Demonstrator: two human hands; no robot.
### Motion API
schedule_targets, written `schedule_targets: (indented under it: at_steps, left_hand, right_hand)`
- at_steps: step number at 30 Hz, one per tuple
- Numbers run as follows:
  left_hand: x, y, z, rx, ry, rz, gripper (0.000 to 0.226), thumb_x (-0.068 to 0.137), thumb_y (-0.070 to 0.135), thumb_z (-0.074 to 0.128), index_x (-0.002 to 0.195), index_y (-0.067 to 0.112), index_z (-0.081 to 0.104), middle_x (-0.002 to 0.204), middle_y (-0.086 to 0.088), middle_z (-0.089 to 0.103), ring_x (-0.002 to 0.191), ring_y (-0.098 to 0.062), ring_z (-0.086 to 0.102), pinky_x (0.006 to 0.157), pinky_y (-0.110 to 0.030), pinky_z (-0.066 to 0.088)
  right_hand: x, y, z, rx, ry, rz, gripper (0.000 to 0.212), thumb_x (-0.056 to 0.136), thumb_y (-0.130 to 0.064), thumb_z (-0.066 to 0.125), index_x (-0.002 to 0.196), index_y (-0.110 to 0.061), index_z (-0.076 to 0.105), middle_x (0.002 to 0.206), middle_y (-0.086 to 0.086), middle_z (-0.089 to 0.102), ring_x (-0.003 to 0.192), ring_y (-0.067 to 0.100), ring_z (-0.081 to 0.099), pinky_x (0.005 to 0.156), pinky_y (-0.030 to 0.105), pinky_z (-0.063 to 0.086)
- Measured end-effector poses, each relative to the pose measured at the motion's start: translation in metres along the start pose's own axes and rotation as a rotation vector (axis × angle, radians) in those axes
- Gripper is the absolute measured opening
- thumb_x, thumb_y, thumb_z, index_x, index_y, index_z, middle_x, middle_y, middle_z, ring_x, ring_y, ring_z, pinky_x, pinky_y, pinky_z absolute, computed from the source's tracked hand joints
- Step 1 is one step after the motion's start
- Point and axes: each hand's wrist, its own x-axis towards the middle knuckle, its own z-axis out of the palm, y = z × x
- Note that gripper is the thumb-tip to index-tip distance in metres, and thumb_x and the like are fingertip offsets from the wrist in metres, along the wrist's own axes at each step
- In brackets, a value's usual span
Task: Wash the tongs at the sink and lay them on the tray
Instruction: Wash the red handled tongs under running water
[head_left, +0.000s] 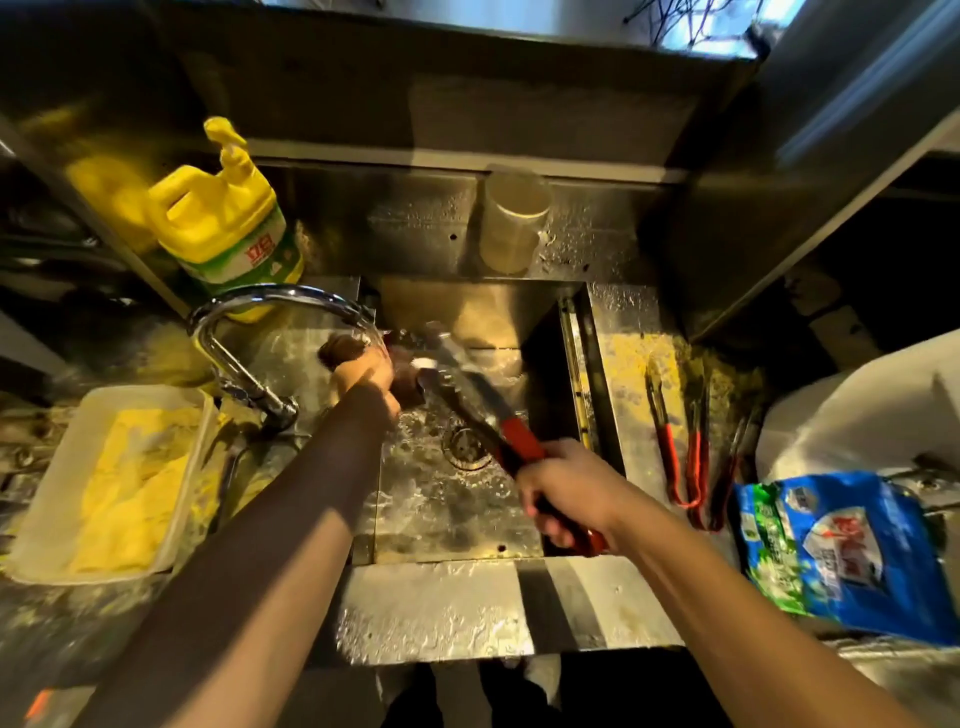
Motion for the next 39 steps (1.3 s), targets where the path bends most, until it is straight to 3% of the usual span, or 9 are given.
schedule_targets:
  at_steps: [3,7,12,14,16,22,29,34,39]
  left_hand:
    - [0.015,-0.009,-0.02,0.185,-0.056,-0.043,0.049,0.1,0.027,0.05,0.144,0.005,0.048,0.146,-0.017,0.052,0.131,-0.034,0.055,0.1,-0.042,0.049]
    - [0.0,-0.032,-0.033,0.312,-0.216,-0.136,0.058,0.098,0.036,0.053,0.147,0.006,0.044,0.146,-0.019,0.05,0.134,-0.039,0.051,0.108,-0.053,0.045]
    - [-0.038,-0.055,-0.032,0.094,-0.328,-0.137,0.022,0.098,0.017,0.056,0.11,0.0,0.064,0.103,-0.019,0.063,0.08,-0.028,0.07,0.08,-0.041,0.06]
    - [-0.051,-0.057,-0.029,0.119,-0.401,-0.12,0.017,0.1,0.017,0.053,0.102,0.004,0.063,0.092,-0.016,0.064,0.065,-0.024,0.067,0.054,-0.029,0.058]
    - [-0.063,-0.054,-0.022,0.171,-0.44,-0.085,0.012,0.098,0.017,0.057,0.101,0.007,0.062,0.086,-0.015,0.068,0.064,-0.026,0.068,0.054,-0.033,0.058]
    - [-0.122,-0.052,0.02,0.314,-0.64,0.072,0.005,0.097,0.014,0.058,0.098,0.015,0.063,0.072,-0.011,0.073,0.058,-0.027,0.071,0.06,-0.035,0.058]
    - [-0.23,-0.081,0.082,0.508,-0.884,0.154,0.009,0.093,0.017,0.065,0.099,0.01,0.066,0.088,-0.022,0.07,0.077,-0.036,0.069,0.071,-0.045,0.056]
    - [-0.319,-0.112,0.121,0.597,-1.051,0.202,0.012,0.095,0.013,0.06,0.088,0.009,0.068,0.074,-0.018,0.068,0.058,-0.027,0.066,0.058,-0.034,0.055]
    - [-0.43,-0.162,0.159,0.669,-1.261,0.298,0.015,0.096,0.009,0.057,0.085,0.002,0.064,0.068,-0.017,0.066,0.055,-0.026,0.064,0.056,-0.033,0.053]
  right_hand:
    - [-0.003,0.006,-0.019,0.09,0.112,-0.001,0.005,0.061,-0.01,0.058,0.056,-0.011,0.057,0.05,0.008,0.048,0.036,0.02,0.039,0.036,0.022,0.033]
    - [-0.007,0.002,-0.019,0.094,0.127,0.019,0.009,0.07,-0.006,0.058,0.062,-0.01,0.056,0.051,0.006,0.049,0.038,0.018,0.041,0.037,0.023,0.035]
    - [-0.015,-0.009,-0.009,-0.308,0.356,-0.07,0.002,0.081,-0.014,0.06,0.08,-0.014,0.058,0.058,0.001,0.058,0.05,0.019,0.056,0.048,0.028,0.043]
    - [-0.019,-0.011,-0.007,-0.617,0.479,-0.112,0.018,0.085,-0.019,0.059,0.103,-0.022,0.06,0.075,0.0,0.062,0.073,0.024,0.066,0.064,0.035,0.054]
    - [-0.027,-0.01,-0.01,-0.715,0.547,-0.132,0.035,0.087,-0.022,0.058,0.122,-0.025,0.057,0.079,-0.002,0.061,0.082,0.027,0.067,0.072,0.037,0.055]
    - [-0.074,0.01,-0.043,-0.518,0.63,-0.183,0.035,0.081,-0.02,0.059,0.115,-0.03,0.059,0.063,-0.007,0.058,0.054,0.012,0.056,0.048,0.026,0.043]
    - [-0.157,0.055,-0.091,-0.285,0.745,-0.32,0.027,0.073,-0.021,0.06,0.079,-0.047,0.057,0.062,-0.003,0.063,0.05,0.011,0.055,0.052,0.031,0.047]
    - [-0.223,0.097,-0.127,-0.289,0.897,-0.355,0.045,0.068,-0.024,0.058,0.073,-0.068,0.052,0.051,-0.017,0.054,0.043,0.0,0.045,0.044,0.015,0.032]
    - [-0.304,0.161,-0.17,-0.101,1.004,-0.369,0.031,0.065,-0.023,0.057,0.086,-0.045,0.064,0.05,-0.011,0.049,0.042,0.004,0.038,0.045,0.029,0.036]
